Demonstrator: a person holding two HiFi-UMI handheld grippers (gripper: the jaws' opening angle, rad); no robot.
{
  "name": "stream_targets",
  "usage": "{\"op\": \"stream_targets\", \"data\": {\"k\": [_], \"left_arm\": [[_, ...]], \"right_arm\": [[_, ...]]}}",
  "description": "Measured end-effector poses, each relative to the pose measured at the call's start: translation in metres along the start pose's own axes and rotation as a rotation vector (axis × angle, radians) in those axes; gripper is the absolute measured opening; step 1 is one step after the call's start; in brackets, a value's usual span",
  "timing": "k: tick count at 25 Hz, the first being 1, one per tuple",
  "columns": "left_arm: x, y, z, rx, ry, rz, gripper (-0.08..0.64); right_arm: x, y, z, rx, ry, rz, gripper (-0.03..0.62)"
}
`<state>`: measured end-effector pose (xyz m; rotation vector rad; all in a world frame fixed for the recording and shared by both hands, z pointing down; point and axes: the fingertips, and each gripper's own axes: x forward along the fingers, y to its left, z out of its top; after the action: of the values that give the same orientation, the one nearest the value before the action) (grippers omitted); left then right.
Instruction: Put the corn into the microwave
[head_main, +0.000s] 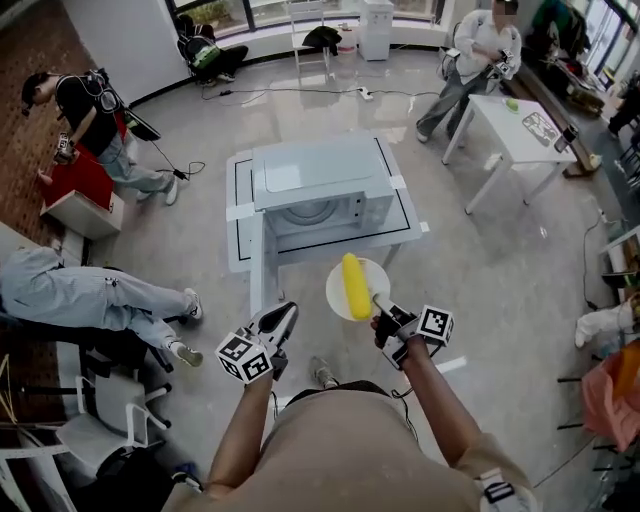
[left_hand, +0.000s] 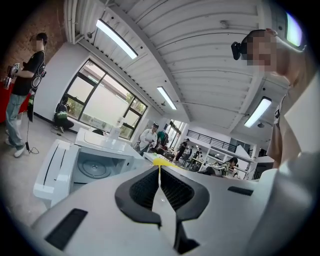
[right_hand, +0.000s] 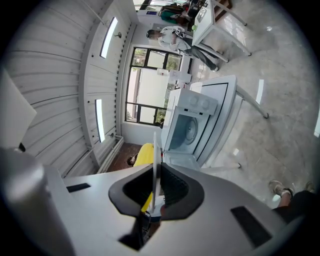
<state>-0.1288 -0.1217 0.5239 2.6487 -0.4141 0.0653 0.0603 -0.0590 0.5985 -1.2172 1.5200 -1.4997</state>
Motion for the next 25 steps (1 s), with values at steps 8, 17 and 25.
{"op": "stream_targets", "data": {"k": [8, 17, 25], "left_arm": [[0.005, 0.022, 0.028, 0.008, -0.043, -0.008, 0.003], [0.051, 0.063, 0.025, 0.017, 0.009, 0.050, 0.005], [0.092, 0.105, 0.037, 0.022, 0.029, 0.164, 0.031]], "right_arm": [[0.051, -0.005, 0.015, -0.008, 0.020, 0.005, 0.029], [0.105, -0.031, 0.045, 0.006, 0.084, -0.017, 0.029], [0.161, -0.058, 0.077, -0.032, 0.140, -0.002, 0.029]]}}
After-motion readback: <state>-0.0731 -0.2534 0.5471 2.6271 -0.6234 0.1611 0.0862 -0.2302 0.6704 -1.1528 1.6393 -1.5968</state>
